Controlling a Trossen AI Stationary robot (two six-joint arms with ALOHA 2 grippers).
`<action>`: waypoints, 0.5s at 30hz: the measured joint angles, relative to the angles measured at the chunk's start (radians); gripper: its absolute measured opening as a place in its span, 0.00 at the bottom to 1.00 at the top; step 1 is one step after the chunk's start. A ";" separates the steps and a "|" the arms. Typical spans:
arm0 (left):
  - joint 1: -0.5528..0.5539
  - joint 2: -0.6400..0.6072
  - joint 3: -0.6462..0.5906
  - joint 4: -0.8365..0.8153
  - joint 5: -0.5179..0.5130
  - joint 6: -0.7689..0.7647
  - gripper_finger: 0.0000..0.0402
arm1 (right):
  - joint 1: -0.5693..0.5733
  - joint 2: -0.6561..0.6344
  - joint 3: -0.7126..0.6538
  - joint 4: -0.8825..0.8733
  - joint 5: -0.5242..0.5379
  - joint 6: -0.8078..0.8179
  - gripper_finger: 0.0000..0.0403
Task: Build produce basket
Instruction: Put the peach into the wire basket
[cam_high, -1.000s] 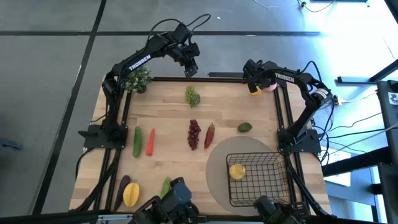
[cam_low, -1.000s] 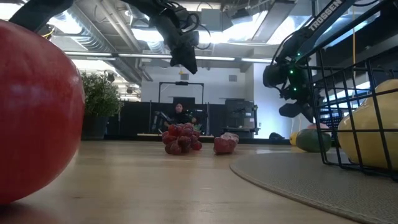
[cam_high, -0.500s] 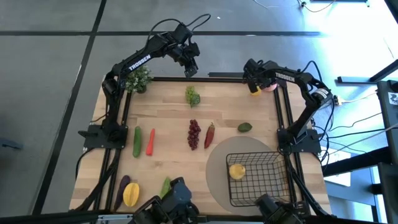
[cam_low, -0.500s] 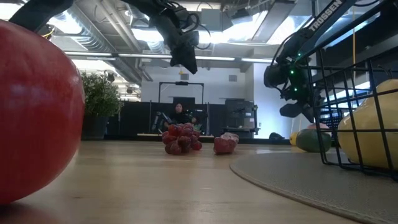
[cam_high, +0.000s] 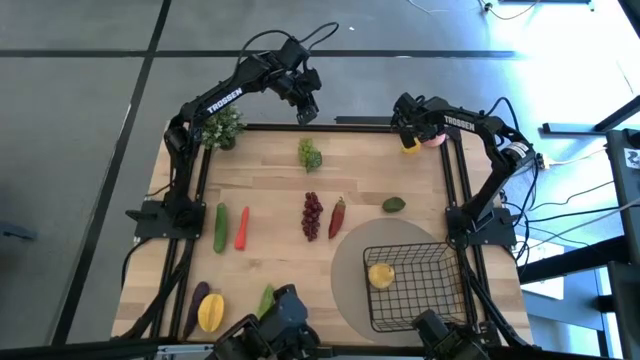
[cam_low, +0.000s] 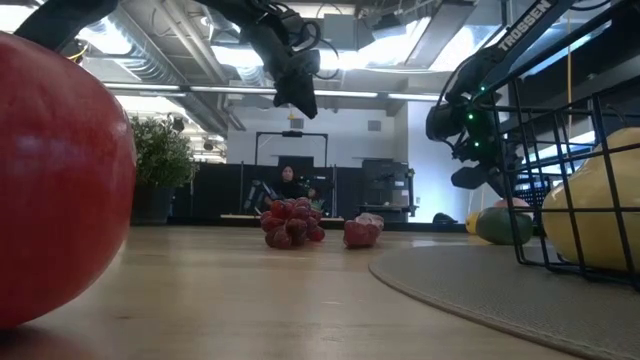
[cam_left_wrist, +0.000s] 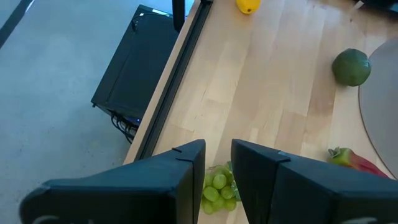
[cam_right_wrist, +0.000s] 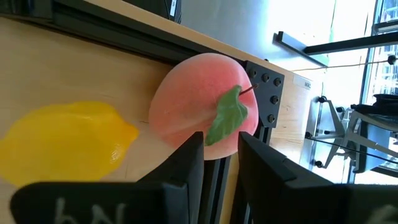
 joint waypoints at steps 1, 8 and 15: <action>0.000 0.000 0.000 0.000 0.000 0.000 0.17 | 0.000 0.000 0.000 0.000 0.000 0.000 0.24; 0.000 0.000 0.000 0.000 0.000 0.000 0.17 | 0.000 0.000 0.000 0.003 0.000 0.002 0.19; 0.000 0.000 0.000 0.000 0.000 0.000 0.17 | 0.000 0.000 0.000 0.009 0.000 0.003 0.11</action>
